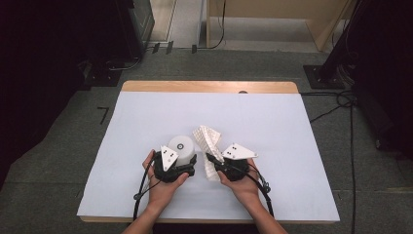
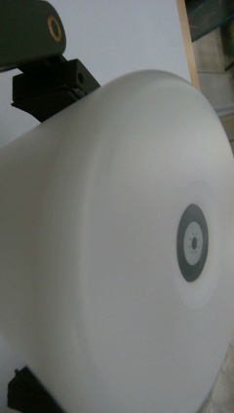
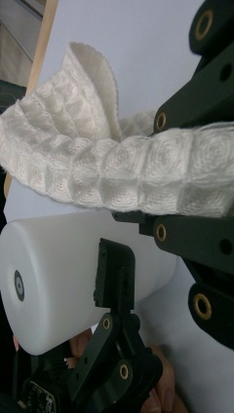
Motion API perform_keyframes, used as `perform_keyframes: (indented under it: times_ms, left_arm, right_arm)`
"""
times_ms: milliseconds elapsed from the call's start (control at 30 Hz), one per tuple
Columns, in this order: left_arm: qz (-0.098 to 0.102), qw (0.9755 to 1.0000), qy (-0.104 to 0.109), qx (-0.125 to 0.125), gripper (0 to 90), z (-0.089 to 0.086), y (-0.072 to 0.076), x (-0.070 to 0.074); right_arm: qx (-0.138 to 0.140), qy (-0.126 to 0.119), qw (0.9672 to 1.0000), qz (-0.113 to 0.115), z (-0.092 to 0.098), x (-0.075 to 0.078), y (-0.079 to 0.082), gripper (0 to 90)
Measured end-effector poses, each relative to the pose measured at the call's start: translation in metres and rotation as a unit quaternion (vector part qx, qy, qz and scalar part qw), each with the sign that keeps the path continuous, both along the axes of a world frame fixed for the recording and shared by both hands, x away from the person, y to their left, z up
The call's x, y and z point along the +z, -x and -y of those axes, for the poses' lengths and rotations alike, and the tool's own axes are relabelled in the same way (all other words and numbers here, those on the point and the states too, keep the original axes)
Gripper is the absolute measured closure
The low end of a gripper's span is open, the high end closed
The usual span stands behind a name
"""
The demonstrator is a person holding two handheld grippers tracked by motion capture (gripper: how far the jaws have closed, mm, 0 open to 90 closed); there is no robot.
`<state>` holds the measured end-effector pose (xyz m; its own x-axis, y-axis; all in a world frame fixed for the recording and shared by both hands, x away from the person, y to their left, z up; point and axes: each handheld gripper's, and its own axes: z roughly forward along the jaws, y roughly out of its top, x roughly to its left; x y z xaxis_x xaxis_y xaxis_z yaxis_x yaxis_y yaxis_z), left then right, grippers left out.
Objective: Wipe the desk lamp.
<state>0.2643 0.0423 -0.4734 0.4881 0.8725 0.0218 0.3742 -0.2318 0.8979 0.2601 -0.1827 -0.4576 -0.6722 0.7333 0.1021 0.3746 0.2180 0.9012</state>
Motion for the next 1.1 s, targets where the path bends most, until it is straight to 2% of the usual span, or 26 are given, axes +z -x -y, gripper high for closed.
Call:
perform_keyframes:
  times_ms: [67,100,133,167,233,300,333,400,467,500,533,600,800,933,1100]
  left_arm:
    - [-0.002,0.9999,0.003,-0.009,8.6,-0.001,-0.001,0.0]
    - [-0.005,0.9997,0.008,-0.022,8.6,-0.003,-0.002,0.002]
    - [-0.004,0.9987,0.028,-0.042,8.6,-0.008,-0.003,0.005]
    - [-0.002,0.9977,0.039,-0.056,8.6,-0.01,-0.003,0.008]
    - [-0.002,0.9941,0.058,-0.091,8.6,-0.014,-0.004,0.014]
    - [-0.001,0.9889,0.073,-0.129,8.6,-0.017,-0.003,0.018]
    - [0.001,0.9877,0.075,-0.137,8.6,-0.017,-0.002,0.02]
    - [-0.001,0.9868,0.074,-0.144,8.6,-0.017,-0.002,0.02]
    - [-0.017,0.9842,0.081,-0.156,8.6,-0.019,-0.005,0.019]
    - [-0.017,0.9842,0.081,-0.156,8.7,-0.019,-0.005,0.019]
    - [-0.032,0.9816,0.081,-0.17,8.6,-0.019,-0.007,0.017]
    - [-0.032,0.9824,0.065,-0.172,8.6,-0.015,-0.007,0.015]
    - [-0.042,0.9815,0.038,-0.183,8.6,-0.008,-0.007,0.01]
    - [-0.037,0.9817,0.035,-0.183,8.6,-0.01,-0.007,0.013]
    - [-0.018,0.9835,0.057,-0.171,8.6,-0.019,-0.007,0.022]
  right_arm:
    - [0.0,0.0,1.0,0.0,0.0,0.0,0.0,78.9]
    - [0.002,-0.001,1.0,0.0,-0.001,0.0,0.0,78.9]
    - [0.004,-0.001,1.0,-0.002,-0.002,-0.001,0.001,78.9]
    - [0.005,0.0,1.0,-0.002,-0.003,-0.001,0.001,78.9]
    - [0.009,0.002,0.9999,-0.004,-0.006,-0.003,0.002,78.9]
    - [0.013,0.002,0.9999,-0.007,-0.009,-0.005,0.003,78.9]
    - [0.014,0.003,0.9999,-0.006,-0.011,-0.005,0.004,78.9]
    - [0.015,0.002,0.9999,-0.005,-0.013,-0.006,0.004,79.0]
    - [0.013,-0.003,0.9999,-0.01,-0.013,-0.006,0.005,79.0]
    - [0.013,-0.003,0.9999,-0.01,-0.013,-0.006,0.005,79.0]
    - [0.01,-0.005,0.9999,-0.003,-0.013,-0.005,0.006,79.0]
    - [0.011,-0.011,0.9999,0.005,-0.012,-0.002,0.007,79.1]
    - [0.004,-0.018,0.9991,0.039,-0.007,0.012,0.012,79.1]
    - [0.001,-0.013,0.9986,0.052,-0.009,0.015,0.014,79.2]
    - [0.01,0.001,0.9998,0.018,-0.015,0.002,0.01,79.1]
